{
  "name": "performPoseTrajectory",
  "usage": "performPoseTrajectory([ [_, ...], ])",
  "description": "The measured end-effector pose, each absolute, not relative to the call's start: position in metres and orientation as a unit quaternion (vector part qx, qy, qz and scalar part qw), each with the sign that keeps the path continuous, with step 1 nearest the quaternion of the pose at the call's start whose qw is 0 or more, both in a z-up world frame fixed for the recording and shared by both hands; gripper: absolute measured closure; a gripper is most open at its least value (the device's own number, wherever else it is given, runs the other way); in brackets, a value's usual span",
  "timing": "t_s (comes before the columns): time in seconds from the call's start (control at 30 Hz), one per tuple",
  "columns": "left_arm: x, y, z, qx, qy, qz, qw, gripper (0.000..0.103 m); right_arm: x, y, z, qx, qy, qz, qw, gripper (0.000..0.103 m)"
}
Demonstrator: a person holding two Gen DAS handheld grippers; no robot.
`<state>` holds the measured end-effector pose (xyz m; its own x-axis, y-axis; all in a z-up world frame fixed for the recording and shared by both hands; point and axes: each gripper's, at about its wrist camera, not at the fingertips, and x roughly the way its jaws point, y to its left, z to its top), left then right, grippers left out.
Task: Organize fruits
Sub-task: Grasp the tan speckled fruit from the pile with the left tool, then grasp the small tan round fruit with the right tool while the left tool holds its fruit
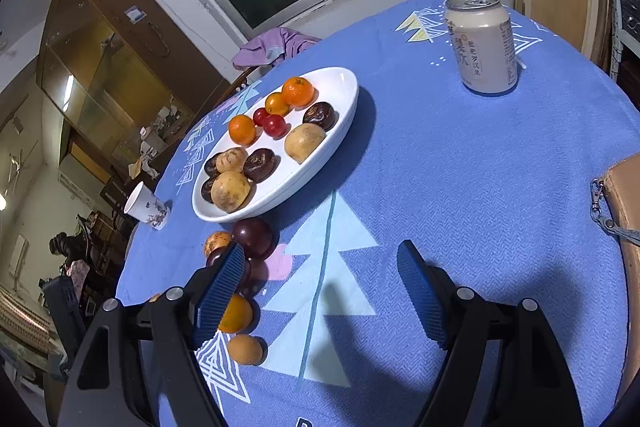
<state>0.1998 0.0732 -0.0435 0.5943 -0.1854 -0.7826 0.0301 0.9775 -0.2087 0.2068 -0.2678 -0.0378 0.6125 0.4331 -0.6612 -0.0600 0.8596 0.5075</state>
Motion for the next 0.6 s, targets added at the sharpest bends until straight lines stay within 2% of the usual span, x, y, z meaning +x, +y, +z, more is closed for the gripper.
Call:
performPoseTrajectory([
  [0.2, 0.201, 0.089, -0.040, -0.104, 0.436, -0.037, 0.893, 0.060, 0.198, -0.231, -0.037, 0.150, 0.437, 0.197, 0.865, 0.025],
  [0.37, 0.201, 0.099, -0.037, -0.115, 0.428, -0.025, 0.896, 0.060, 0.187, -0.190, -0.043, 0.066, 0.459, 0.243, 0.852, 0.052],
  [0.43, 0.202, 0.100, -0.037, -0.117, 0.430, -0.027, 0.895, 0.060, 0.182, -0.175, -0.047, 0.041, 0.469, 0.259, 0.843, 0.060],
  [0.6, 0.203, 0.100, -0.038, -0.117, 0.434, -0.029, 0.893, 0.060, 0.175, -0.159, -0.053, 0.017, 0.479, 0.268, 0.836, 0.063],
])
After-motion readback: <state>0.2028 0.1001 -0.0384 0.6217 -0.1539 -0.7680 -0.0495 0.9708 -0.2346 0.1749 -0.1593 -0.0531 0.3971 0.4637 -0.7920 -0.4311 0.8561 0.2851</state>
